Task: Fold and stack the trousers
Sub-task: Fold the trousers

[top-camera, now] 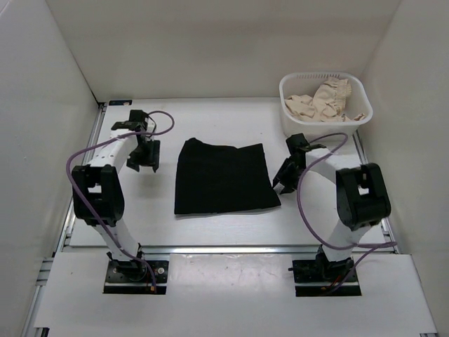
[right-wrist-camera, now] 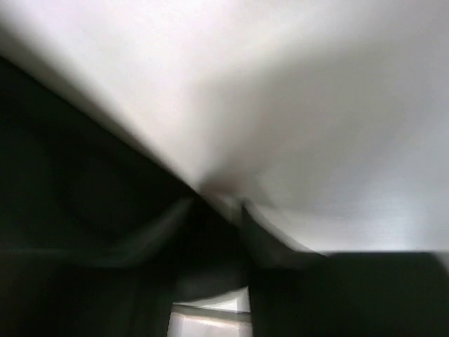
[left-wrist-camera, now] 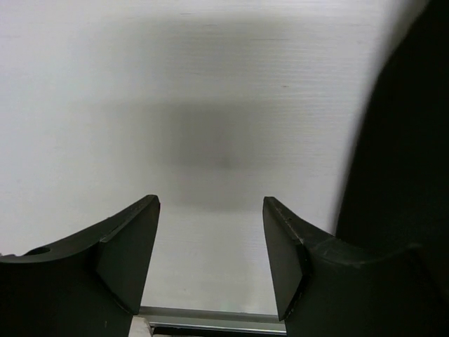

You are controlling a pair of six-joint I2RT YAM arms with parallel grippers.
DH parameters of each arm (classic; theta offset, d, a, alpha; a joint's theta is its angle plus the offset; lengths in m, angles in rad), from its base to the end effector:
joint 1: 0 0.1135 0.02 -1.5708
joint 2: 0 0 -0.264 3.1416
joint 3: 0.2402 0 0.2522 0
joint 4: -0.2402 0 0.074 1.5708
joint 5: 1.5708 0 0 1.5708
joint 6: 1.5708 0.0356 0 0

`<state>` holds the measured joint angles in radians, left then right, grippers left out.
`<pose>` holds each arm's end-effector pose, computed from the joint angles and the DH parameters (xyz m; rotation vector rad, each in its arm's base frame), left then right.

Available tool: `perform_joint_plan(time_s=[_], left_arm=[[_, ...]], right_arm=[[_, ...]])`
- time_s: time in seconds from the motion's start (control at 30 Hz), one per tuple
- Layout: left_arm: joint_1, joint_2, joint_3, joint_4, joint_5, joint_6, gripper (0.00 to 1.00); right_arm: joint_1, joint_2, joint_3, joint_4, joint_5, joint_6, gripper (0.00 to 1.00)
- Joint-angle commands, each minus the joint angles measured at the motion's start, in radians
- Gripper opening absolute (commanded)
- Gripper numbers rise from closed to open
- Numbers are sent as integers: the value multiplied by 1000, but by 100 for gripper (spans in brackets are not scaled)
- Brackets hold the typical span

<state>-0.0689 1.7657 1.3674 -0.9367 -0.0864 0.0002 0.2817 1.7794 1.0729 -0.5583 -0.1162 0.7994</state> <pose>0.3451 -0.0207 0.2264 0.0854 2.8997 0.1135 0.3186 0.0965 0.1541 0.7209 2.8246 0.3767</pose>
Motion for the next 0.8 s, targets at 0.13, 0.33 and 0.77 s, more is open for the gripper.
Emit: perform_joint_plan(time_s=[0.13, 0.33, 0.77], left_arm=[[136, -138, -39, -13, -30, 0, 73], [244, -221, -80, -22, -59, 0, 75], [294, -278, -48, -44, -98, 0, 77]], right_arm=[[-128, -320, 7, -294, 262, -122, 91], [-321, -400, 166, -506, 253, -334, 99], [-380, -489, 240, -586, 366, -413, 99]])
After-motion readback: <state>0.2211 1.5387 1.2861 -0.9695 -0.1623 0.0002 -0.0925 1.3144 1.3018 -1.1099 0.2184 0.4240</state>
